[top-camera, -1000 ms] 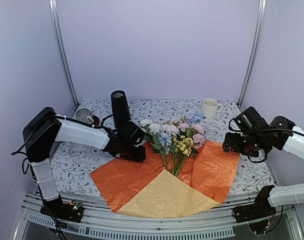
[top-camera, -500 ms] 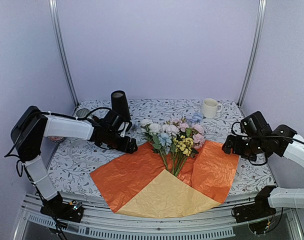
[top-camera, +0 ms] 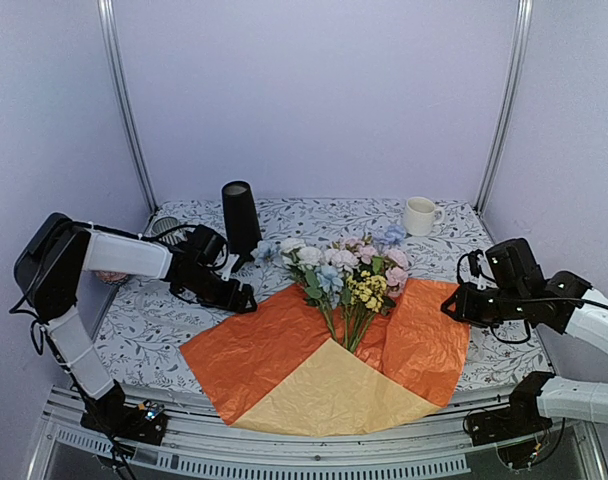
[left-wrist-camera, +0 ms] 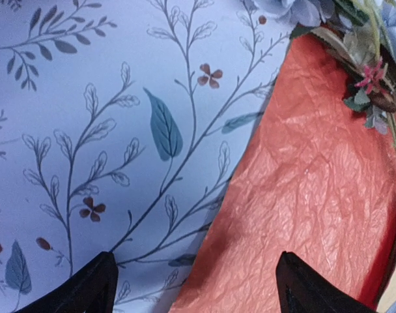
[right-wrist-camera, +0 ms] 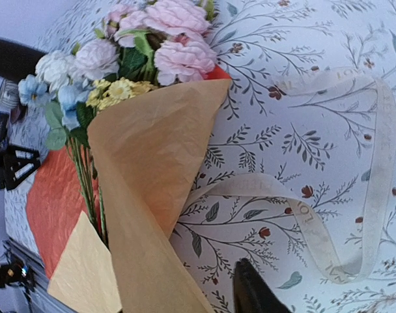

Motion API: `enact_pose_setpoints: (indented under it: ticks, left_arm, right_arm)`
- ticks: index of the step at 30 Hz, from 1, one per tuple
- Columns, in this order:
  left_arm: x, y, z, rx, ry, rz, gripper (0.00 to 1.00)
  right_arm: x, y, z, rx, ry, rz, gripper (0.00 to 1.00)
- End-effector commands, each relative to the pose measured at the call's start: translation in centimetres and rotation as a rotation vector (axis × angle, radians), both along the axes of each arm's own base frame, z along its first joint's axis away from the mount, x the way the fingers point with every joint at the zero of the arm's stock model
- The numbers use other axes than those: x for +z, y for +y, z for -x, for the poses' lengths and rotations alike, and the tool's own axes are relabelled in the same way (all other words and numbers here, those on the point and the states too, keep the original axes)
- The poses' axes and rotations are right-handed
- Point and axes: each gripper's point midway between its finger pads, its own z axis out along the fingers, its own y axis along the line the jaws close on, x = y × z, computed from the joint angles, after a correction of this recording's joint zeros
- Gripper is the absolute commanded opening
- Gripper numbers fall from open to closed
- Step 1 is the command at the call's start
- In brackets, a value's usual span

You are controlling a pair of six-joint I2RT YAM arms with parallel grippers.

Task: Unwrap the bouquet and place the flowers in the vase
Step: Move the 1/4-folded wrapping paper to the center of the board.

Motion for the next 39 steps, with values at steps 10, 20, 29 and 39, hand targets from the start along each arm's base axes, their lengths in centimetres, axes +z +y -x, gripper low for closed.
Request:
enact_pose_setpoints:
  ticks: [10,20,29,39]
  left_arm:
    - [-2.6,1.7,4.7,0.027,0.201,-0.008,0.79]
    - [-3.0,1.7,7.2,0.046,0.249,0.010,0.63]
    - [-4.3,1.4,8.0,0.029,0.276,-0.041,0.22]
    - [-3.6,1.1,4.4,0.094,0.189,-0.060,0.00]
  right_arm:
    - [1.5,0.6,-0.7,0.024,-0.078,-0.044,0.25]
    - [1.3,0.7,-0.8,0.020,-0.078,-0.047,0.26]
    - [1.2,0.8,-0.7,0.022,-0.077,-0.056,0.26]
    - [1.1,0.7,-1.2,0.012,-0.082,-0.043,0.26]
